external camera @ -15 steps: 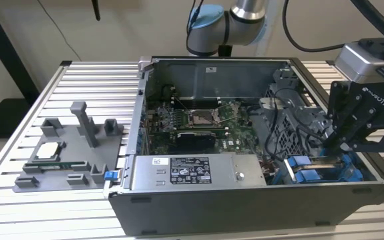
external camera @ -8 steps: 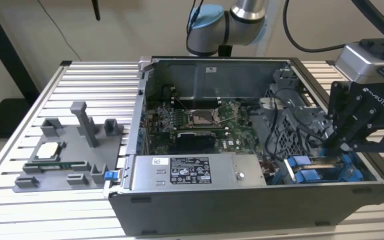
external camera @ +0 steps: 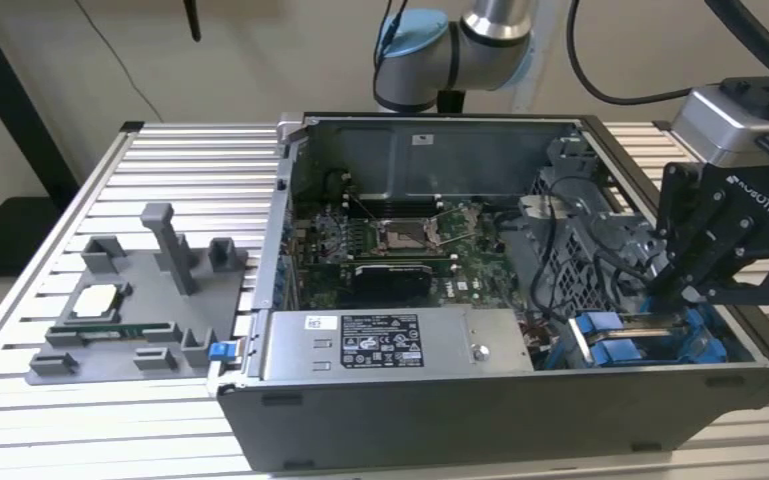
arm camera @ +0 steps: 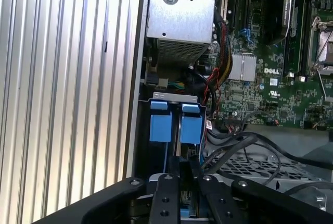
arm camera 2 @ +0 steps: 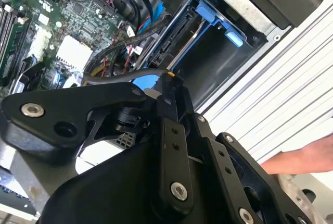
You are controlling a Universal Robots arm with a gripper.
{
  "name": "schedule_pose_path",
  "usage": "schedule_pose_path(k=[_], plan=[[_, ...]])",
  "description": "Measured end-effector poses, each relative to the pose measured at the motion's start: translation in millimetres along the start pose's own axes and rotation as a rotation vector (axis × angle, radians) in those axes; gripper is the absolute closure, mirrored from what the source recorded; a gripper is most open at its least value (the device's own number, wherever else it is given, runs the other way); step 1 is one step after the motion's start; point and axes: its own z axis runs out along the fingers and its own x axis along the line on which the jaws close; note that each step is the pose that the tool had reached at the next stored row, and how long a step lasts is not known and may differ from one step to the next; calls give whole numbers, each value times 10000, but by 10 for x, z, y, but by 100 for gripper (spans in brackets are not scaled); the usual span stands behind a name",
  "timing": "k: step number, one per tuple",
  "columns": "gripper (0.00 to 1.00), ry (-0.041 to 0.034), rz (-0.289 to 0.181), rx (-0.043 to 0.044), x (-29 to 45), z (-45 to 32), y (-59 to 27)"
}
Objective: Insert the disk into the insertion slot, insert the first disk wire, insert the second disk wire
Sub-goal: 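Insert the first disk wire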
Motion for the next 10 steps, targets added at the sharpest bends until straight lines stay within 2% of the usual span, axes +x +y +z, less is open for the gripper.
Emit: schedule_pose_path(k=[10], plan=[[100,-24,-2,2,7,27,-94]])
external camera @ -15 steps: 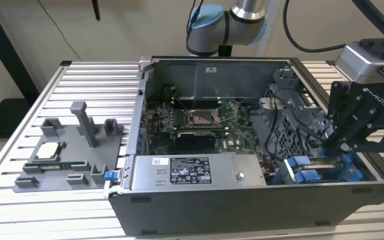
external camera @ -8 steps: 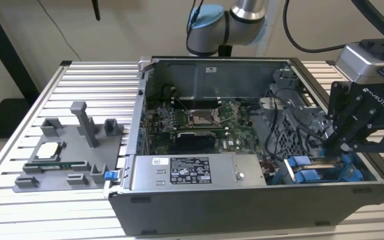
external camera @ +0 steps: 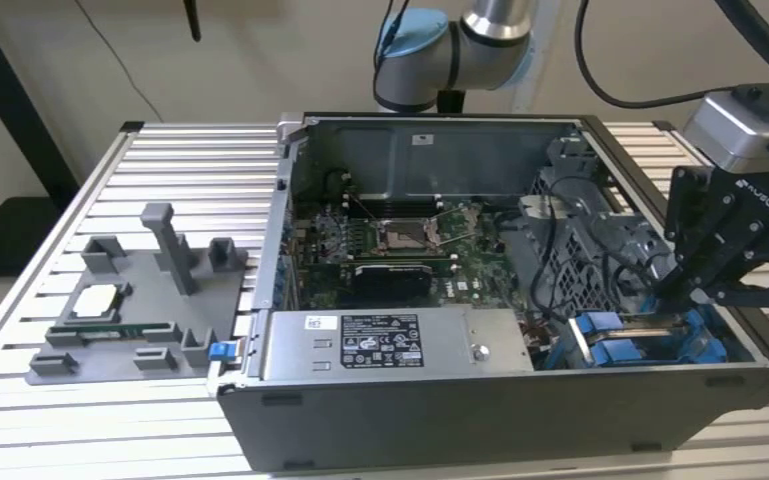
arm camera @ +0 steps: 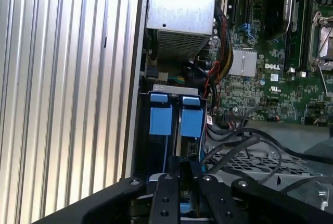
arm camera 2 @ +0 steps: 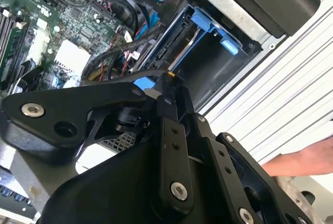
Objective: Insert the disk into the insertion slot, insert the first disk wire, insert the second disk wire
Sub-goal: 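Insert the first disk wire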
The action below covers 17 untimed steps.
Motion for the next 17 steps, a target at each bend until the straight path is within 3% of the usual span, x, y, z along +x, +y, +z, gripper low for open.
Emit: schedule_pose_path(k=[2,7,12,17], plan=[[100,-20,-2,1,1,10,-18],[100,-169,-14,11,7,52,-65],[100,-186,-13,-17,9,115,-157],[100,-189,-13,-28,-33,152,-170]])
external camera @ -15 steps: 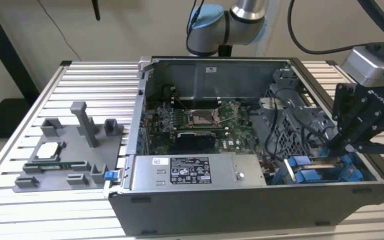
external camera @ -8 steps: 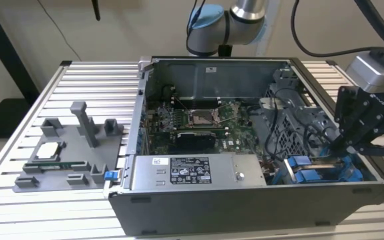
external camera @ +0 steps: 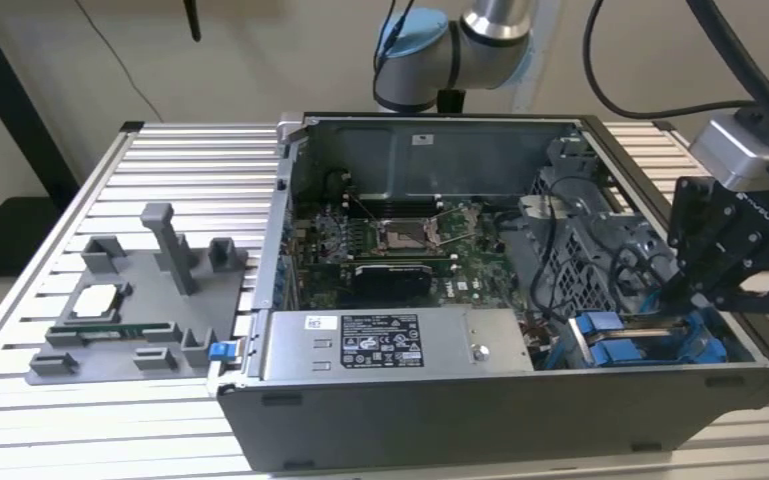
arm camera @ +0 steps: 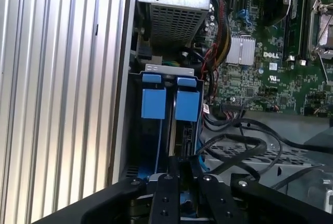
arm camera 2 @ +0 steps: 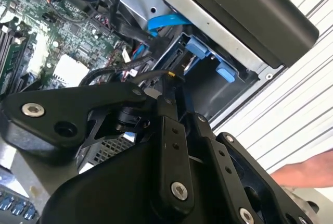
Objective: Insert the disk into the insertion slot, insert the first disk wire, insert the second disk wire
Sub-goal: 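Insert the first disk wire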
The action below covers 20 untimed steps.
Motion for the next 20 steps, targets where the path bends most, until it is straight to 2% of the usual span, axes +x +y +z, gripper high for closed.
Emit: schedule_pose_path(k=[7,13,20], plan=[[100,0,1,-1,-53,45,-20],[100,1,20,-25,-63,77,-55],[100,-26,478,-74,-66,110,-59]])
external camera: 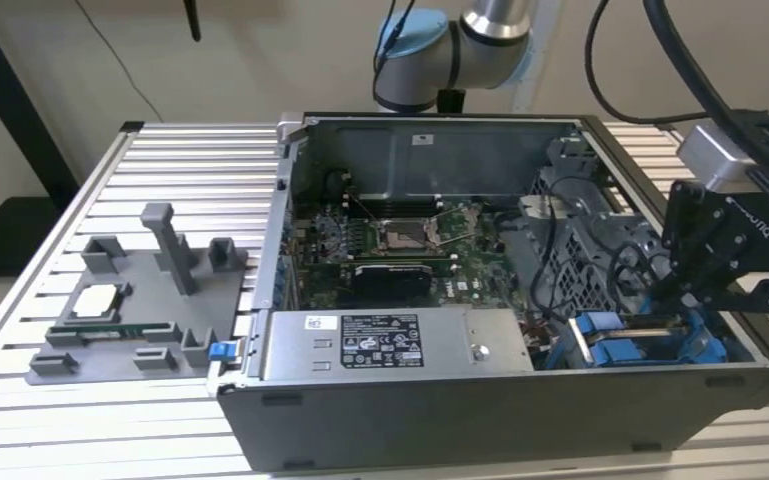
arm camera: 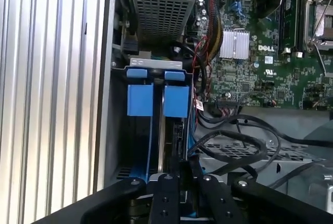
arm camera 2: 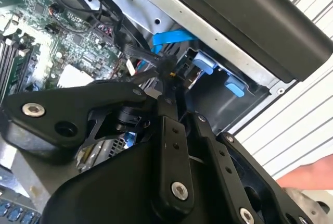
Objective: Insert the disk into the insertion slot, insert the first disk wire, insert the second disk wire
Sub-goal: 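Insert the first disk wire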
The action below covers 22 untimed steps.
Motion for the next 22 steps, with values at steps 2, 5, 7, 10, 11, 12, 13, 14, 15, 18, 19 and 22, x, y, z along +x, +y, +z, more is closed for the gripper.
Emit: schedule_pose_path(k=[2,5,7,10,11,12,13,14,15,18,19,22], plan=[[100,-13,160,-12,-1,4,0],[100,-35,357,-5,-3,8,-1],[100,-43,465,2,-4,10,-2],[100,-53,570,9,-3,14,-9],[100,-56,592,9,-3,15,-9],[100,-57,619,11,-3,16,-10],[100,-58,643,13,-3,17,-10],[100,-61,671,15,-3,19,-10],[100,-64,707,17,-3,20,-11],[100,-74,808,23,-3,23,-11],[100,-77,834,24,-2,24,-11],[100,-85,902,24,-3,25,-11]])
